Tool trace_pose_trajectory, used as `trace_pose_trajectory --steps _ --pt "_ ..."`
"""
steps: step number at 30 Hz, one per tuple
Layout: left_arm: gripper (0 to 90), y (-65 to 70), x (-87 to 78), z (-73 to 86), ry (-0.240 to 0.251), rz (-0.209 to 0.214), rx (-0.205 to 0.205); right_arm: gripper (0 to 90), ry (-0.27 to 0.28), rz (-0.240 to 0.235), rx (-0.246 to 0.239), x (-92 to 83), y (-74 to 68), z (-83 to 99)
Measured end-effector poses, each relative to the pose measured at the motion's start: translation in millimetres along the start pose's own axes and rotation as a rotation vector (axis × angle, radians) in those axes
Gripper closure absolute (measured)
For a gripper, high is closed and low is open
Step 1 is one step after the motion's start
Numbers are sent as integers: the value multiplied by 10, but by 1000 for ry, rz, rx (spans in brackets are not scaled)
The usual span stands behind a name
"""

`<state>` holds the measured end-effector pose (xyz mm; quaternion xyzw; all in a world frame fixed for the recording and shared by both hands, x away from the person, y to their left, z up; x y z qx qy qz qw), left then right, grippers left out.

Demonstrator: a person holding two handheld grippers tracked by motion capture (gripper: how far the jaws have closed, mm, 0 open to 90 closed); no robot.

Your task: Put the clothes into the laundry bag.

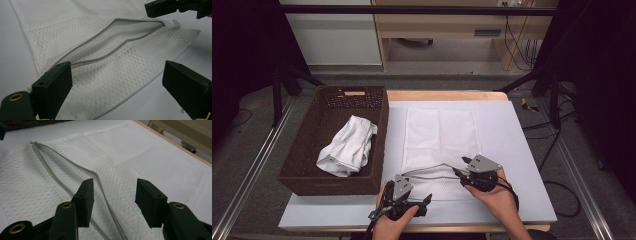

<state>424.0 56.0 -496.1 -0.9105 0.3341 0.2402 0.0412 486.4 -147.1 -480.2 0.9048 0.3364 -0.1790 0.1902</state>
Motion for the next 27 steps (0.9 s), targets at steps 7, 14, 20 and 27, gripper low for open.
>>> trace_pose_trajectory --steps 7,14,20,27 --pt "102 0 -25 9 -8 -10 10 589 -12 -8 -32 7 -45 -7" --pt "139 29 -27 16 -8 -16 20 570 -25 -50 -40 104 -110 -12" --pt "176 25 -66 4 11 -28 24 531 -53 -76 -37 265 -168 -16" --pt "259 -22 -96 -28 26 -56 26 642 -66 -70 -83 398 -215 -39"
Point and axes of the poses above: each handheld gripper's, and its own axes: x roughly forward along the jaws, z roughly out of its underside, y roughly to its right, the point moved 6 cm from there along x, roughly forward along the jaws, and after that the axes turned 4 degrees about y, right-handed, at the moved point
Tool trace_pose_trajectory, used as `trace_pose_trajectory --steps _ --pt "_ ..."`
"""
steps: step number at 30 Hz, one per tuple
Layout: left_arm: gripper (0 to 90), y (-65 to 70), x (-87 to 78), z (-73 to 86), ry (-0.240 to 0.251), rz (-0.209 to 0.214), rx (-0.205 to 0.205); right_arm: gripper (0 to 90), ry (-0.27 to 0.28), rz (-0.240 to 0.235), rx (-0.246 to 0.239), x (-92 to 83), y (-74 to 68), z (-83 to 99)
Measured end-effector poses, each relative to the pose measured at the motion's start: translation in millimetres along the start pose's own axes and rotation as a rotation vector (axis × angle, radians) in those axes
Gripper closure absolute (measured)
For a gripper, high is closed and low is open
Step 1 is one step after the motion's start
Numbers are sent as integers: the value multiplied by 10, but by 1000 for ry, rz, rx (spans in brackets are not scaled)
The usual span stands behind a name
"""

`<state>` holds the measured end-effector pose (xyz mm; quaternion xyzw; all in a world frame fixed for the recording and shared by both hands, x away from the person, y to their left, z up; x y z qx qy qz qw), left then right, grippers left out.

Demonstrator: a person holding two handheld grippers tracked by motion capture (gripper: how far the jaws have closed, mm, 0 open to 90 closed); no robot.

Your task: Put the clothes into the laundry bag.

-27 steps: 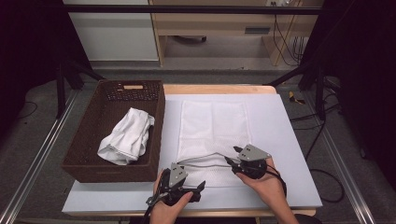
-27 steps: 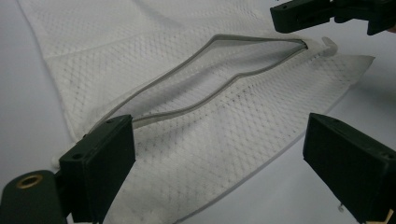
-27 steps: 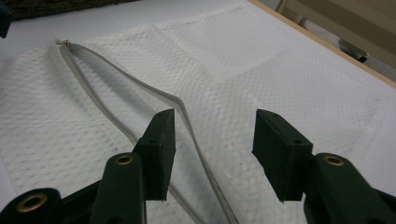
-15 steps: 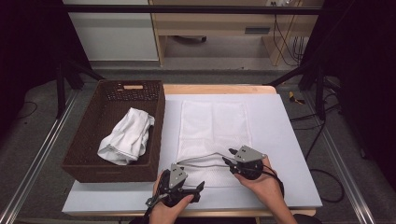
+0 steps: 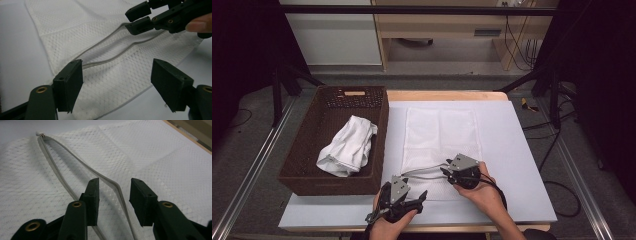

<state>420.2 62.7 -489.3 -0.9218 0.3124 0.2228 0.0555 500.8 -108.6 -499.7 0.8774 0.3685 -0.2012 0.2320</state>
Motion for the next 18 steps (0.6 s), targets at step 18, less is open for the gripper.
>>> trace_pose_trajectory --steps 18 --pt "294 27 -12 8 -5 9 6 625 -80 45 -29 -19 18 123"
Point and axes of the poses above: each handheld gripper's, and its own axes: x roughly forward along the jaws, z roughly out of its underside, y roughly to its right, the point moved 6 cm from there along x, roughly forward along the jaws, and after that the axes turned 4 degrees about y, right-handed, at the moved point
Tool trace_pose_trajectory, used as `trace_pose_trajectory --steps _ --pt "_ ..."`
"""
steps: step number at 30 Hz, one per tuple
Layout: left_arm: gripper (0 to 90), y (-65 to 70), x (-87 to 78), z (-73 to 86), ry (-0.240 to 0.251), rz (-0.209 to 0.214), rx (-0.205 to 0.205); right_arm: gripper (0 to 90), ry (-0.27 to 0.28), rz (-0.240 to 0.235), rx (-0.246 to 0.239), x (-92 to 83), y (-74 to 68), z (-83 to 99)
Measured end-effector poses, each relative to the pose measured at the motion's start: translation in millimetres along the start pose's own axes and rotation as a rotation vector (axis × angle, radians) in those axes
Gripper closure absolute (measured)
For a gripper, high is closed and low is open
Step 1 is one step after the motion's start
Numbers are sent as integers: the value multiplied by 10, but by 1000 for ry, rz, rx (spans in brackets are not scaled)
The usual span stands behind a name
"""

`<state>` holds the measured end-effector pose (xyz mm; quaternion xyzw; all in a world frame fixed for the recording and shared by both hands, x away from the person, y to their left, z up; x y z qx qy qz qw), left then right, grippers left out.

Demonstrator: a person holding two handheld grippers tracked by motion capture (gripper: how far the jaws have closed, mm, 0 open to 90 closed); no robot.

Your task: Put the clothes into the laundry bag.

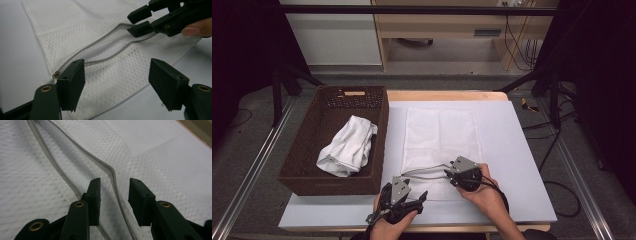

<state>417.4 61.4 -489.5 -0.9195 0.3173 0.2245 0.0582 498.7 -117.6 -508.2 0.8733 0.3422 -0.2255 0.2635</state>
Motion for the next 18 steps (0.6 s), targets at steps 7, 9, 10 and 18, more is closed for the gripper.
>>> trace_pose_trajectory --steps 7,9,10,18 --pt "301 8 3 9 -9 3 10 873 17 13 -13 2 2 -46" --pt "309 10 12 13 -16 3 15 887 55 40 -12 -53 30 -89" --pt "316 14 22 18 -20 5 12 890 79 54 -10 -77 41 -112" --pt "342 44 70 31 -33 9 20 895 240 131 -36 -227 82 -304"
Point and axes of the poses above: each handheld gripper's, and its own axes: x roughly forward along the jaws, z roughly out of its underside, y roughly to its right, the point moved 6 cm from there along x, roughly forward along the jaws, and after that the axes turned 4 degrees about y, right-handed, at the moved point
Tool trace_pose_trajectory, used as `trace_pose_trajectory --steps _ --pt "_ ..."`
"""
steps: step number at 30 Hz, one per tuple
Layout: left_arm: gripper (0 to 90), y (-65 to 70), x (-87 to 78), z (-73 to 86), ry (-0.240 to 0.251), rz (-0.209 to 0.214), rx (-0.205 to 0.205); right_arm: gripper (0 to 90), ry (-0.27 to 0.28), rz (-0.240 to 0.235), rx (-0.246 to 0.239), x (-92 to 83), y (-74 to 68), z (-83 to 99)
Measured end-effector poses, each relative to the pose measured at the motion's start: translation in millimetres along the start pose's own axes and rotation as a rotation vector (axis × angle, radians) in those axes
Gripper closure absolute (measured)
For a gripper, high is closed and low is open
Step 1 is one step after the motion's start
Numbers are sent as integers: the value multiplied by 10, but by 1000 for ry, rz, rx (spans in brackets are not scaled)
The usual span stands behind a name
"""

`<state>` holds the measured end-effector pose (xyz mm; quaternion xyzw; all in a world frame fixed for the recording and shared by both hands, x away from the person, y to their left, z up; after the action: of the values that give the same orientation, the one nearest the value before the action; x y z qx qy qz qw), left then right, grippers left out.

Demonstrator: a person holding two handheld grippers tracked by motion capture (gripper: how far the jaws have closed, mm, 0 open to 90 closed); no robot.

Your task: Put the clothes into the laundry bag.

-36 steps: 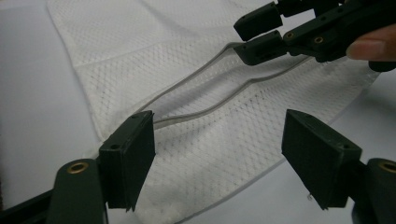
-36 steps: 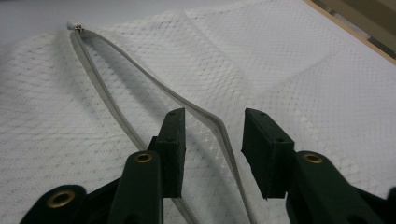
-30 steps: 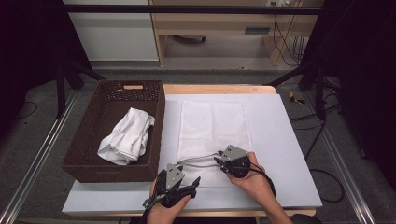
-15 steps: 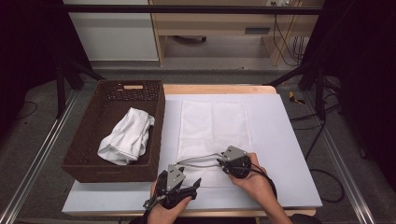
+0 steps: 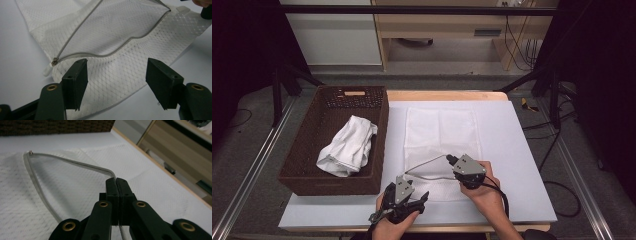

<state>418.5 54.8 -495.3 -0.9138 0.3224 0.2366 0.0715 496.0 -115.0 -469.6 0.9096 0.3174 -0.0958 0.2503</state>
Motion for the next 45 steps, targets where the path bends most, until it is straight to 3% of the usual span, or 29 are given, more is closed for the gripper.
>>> trace_pose_trajectory --steps 5,9,11,14,16,18,21,23,24,27,29,31,35,37,40,42,45 --pt "322 21 -36 -43 15 11 7 896 81 31 13 -64 33 -117" --pt "263 73 -190 -158 39 29 42 896 67 13 37 -60 31 -100" --pt "242 93 -342 -297 65 62 10 896 53 3 40 -45 23 -77" --pt "184 53 -553 -563 79 82 -6 896 39 -9 42 -34 13 -53" --pt "146 -19 -702 -752 68 76 38 896 31 -14 41 -35 11 -31" --pt "101 -194 -895 -1011 27 42 81 896 24 -21 46 -44 7 -15" --pt "67 -638 -1101 -1332 -30 -36 134 895 21 -33 50 -65 7 -3" --pt "53 -957 -1142 -1410 -86 -67 108 896 22 -36 55 -75 7 -2" --pt "49 -1298 -1112 -1425 -129 -100 56 895 21 -40 56 -79 4 -2" --pt "79 -1854 -988 -1338 -193 -205 10 895 20 -57 56 -71 -17 -2" --pt "99 -2110 -848 -1227 -221 -210 -57 895 16 -65 57 -68 -30 -1" --pt "114 -2280 -686 -1106 -262 -217 -74 895 15 -74 57 -66 -36 1" --pt "83 -2454 -369 -866 -371 -206 -78 895 3 -84 62 -63 -41 24" --pt "76 -2510 -231 -746 -440 -206 -60 895 1 -91 66 -59 -39 27" --pt "50 -2514 -78 -634 -497 -186 -56 894 -4 -102 68 -44 -44 26" --pt "49 -2501 0 -588 -524 -172 -31 894 -6 -106 69 -28 -49 26" --pt "39 -2581 97 -533 -555 -208 -10 894 -12 -115 67 -2 -57 34"
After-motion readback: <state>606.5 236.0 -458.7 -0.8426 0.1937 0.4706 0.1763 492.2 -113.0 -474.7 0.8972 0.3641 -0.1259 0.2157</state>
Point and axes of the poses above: each handheld gripper's, and its own axes: x roughly forward along the jaws, z roughly out of its underside, y roughly to its right, the point moved 6 cm from there along x, roughly forward along the jaws, and after that the axes turned 4 degrees about y, right-handed, at the moved point
